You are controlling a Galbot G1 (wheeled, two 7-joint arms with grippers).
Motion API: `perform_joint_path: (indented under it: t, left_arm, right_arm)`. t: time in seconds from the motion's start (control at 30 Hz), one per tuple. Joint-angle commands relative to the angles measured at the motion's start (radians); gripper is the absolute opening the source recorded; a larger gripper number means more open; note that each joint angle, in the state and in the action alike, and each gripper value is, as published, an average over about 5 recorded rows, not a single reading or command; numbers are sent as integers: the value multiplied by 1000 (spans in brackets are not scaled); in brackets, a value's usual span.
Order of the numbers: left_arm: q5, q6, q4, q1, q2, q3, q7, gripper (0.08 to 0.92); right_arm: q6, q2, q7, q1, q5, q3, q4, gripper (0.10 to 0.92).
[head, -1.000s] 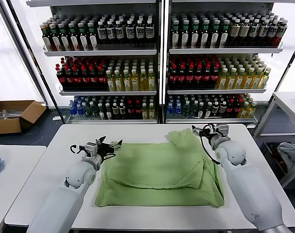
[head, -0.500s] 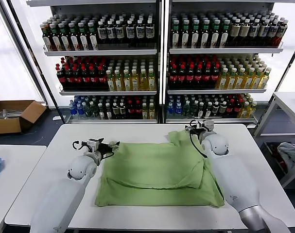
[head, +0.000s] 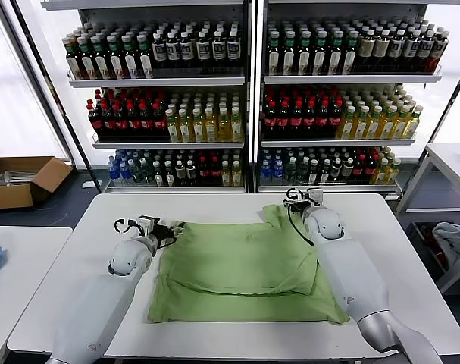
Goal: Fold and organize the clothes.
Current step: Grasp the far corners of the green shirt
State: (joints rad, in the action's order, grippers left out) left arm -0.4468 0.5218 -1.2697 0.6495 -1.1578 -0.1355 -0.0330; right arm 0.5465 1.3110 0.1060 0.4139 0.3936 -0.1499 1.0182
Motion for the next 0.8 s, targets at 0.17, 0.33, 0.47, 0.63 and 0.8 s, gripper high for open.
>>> perform_joint_path:
  t: [0.17,0.33,0.47,0.63,0.8]
  left_arm:
    - [0,5,20,7,-18,-4,-3,823]
    - [5,5,34,8,-23,-5,-4,823]
    - [9,6,38,9,-28,-2,-3,770]
    - [11,7,40,14,-31,1,-2,628]
    - [10,7,34,20,-29,4,1,481]
  right_arm:
    - [-1,12,-1,1,-22,9,-33,823]
    - [-2,20,-2,7,-33,8,-34,823]
    - [-1,25,-2,14,-40,7,-34,823]
    - [-1,25,-2,20,-42,5,-34,809]
    - [-1,22,-1,26,-42,3,-33,730]
